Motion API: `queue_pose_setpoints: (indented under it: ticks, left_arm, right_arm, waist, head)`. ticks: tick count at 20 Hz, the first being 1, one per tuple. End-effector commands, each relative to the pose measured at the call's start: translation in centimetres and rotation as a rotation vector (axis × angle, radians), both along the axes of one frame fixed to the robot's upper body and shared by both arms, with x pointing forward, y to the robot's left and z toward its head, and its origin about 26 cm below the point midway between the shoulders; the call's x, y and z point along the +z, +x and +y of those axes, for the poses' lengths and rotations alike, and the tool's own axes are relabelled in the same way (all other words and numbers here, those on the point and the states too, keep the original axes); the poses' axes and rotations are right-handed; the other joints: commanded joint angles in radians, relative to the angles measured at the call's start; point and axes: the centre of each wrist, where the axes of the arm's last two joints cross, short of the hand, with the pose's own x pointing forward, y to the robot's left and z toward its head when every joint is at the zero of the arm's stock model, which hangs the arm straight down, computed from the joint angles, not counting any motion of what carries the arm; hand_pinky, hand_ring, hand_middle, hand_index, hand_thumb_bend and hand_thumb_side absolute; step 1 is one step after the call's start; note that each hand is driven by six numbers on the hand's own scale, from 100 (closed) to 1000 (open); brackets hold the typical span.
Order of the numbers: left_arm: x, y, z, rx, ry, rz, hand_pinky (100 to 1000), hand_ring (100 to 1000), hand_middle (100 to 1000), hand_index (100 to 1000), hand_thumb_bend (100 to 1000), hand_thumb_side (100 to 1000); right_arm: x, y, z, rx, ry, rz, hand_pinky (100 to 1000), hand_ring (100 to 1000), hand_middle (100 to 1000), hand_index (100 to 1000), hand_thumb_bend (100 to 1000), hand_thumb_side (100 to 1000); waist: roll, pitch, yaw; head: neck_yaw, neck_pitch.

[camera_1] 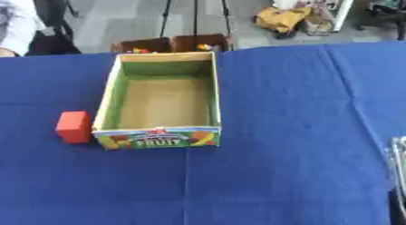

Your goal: Pick up objects on the table and place them in the box.

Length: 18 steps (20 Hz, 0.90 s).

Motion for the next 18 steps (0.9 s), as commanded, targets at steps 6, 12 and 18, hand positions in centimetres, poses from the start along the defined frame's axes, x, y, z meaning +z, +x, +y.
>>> queue_pose_setpoints:
  ticks: [6,12,18]
  left_arm:
    - [2.5,-0.6,0.2,0.133,0.375,0.213,671,871,959,1000,100,762]
    - [3.9,-0.4,-0.3,0.146,0.468,0.278,681,884,960,1000,100,794]
    - [5.6,0.2,-1.0,0.205,0.564,0.204,677,887,954,1000,100,888]
  right_arm:
    - [1.1,-0.3,0.0,0.009,-0.029,-0.028,692,814,599,789,166,1000]
    - [1.1,-0.3,0.1,0.012,-0.034,-0.025,693,813,598,789,178,1000]
    - [1.0,-0.3,0.1,0.019,-0.044,-0.021,695,814,596,789,193,1000]
  waist:
    - [0.014,-0.034,-0.011]
    - [0.017,-0.03,-0.022]
    - [0.02,-0.027,-0.034]
  head:
    - [0.01,-0.018]
    - [0.014,-0.02]
    - [0.024,-0.017]
